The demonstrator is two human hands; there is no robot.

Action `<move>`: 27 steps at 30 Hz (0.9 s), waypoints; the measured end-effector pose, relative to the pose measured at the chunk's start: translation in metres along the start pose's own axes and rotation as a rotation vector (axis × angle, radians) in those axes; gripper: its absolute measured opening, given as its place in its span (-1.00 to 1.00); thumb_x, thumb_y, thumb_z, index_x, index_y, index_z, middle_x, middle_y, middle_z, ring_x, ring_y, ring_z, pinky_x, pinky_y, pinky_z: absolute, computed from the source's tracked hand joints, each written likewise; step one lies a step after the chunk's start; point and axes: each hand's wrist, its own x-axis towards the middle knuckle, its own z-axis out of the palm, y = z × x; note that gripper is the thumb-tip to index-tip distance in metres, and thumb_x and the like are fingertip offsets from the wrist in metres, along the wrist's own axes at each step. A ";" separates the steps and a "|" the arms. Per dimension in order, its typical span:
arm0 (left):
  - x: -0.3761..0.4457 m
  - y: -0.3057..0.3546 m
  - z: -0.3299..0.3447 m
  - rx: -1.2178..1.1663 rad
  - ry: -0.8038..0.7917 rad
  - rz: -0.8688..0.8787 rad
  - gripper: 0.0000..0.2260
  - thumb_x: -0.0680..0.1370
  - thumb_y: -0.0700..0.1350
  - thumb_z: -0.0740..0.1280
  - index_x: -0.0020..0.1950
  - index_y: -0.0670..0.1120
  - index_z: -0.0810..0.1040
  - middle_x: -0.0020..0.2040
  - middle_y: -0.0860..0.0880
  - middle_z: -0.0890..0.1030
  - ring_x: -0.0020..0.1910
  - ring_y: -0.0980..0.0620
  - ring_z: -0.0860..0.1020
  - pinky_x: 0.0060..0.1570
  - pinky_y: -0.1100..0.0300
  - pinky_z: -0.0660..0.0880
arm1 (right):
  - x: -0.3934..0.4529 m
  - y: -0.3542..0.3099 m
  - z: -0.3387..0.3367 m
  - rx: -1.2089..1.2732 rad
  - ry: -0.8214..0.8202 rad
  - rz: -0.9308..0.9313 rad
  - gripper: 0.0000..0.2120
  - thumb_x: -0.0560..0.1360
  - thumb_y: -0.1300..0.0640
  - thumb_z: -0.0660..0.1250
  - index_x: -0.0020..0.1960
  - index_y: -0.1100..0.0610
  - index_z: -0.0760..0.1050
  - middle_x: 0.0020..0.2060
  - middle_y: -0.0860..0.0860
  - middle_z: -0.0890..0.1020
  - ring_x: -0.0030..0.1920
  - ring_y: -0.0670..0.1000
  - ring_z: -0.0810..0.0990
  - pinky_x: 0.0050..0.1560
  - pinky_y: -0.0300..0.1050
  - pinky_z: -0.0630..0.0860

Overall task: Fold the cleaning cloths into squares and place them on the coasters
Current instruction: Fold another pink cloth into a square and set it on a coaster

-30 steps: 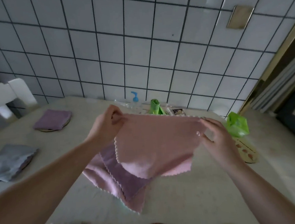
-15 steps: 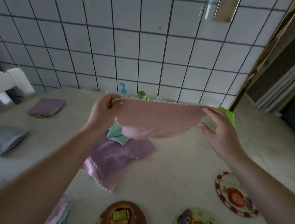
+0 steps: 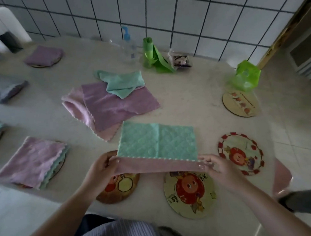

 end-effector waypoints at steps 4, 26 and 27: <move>-0.014 -0.019 0.006 0.095 -0.026 -0.052 -0.85 0.55 -0.10 0.26 -0.11 -0.17 0.51 -0.23 -0.17 0.56 -0.23 -0.14 0.54 -0.21 -0.06 0.47 | -0.003 0.012 0.018 0.068 -0.014 0.097 -0.78 0.50 -0.11 0.21 -0.19 0.02 0.40 -0.44 -0.06 0.48 -0.46 -0.17 0.38 -0.43 -0.29 0.27; 0.089 0.007 0.016 0.027 -0.077 -0.088 -0.82 0.54 -0.19 0.26 -0.20 0.06 0.50 -0.28 -0.03 0.58 -0.28 0.00 0.52 -0.23 0.00 0.47 | 0.064 0.022 0.030 0.118 0.160 0.426 -0.82 0.55 -0.04 0.17 -0.03 0.05 0.44 -0.29 -0.07 0.54 -0.29 -0.09 0.51 -0.39 -0.20 0.34; 0.093 0.006 0.017 0.020 -0.071 -0.100 -0.83 0.55 -0.17 0.26 -0.21 0.05 0.50 -0.28 -0.02 0.57 -0.28 -0.01 0.52 -0.22 -0.02 0.48 | 0.067 0.022 0.029 0.117 0.169 0.432 -0.83 0.55 -0.04 0.17 -0.04 0.04 0.44 -0.30 -0.08 0.53 -0.31 -0.12 0.50 -0.41 -0.22 0.30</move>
